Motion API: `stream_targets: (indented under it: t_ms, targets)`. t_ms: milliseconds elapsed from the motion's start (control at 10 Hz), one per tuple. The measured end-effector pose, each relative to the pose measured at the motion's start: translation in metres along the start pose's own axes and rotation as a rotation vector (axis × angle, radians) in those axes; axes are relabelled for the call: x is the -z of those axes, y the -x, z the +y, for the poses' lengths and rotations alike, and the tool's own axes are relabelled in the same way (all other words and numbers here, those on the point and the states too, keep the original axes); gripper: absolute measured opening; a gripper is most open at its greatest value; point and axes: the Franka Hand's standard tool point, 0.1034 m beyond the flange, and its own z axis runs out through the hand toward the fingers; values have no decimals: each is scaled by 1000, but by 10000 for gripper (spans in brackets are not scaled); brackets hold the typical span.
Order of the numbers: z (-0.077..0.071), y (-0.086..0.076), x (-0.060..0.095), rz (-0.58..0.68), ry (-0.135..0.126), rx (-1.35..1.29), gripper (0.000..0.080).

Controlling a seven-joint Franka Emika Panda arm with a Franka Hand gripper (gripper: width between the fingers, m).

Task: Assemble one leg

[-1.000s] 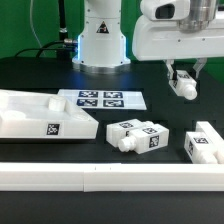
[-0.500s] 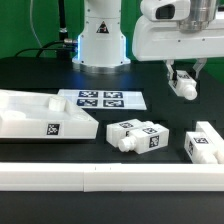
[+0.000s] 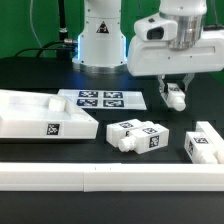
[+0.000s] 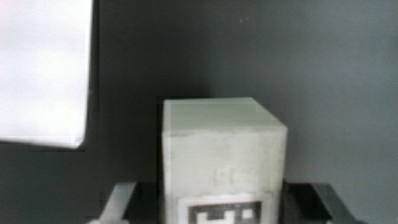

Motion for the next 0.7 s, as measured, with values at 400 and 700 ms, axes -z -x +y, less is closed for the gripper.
stream_targets:
  t_ms: [400,700]
  targets:
    - [1,0,-2,-6,0,4,281]
    - [1,0,-2,-7,0,5,470]
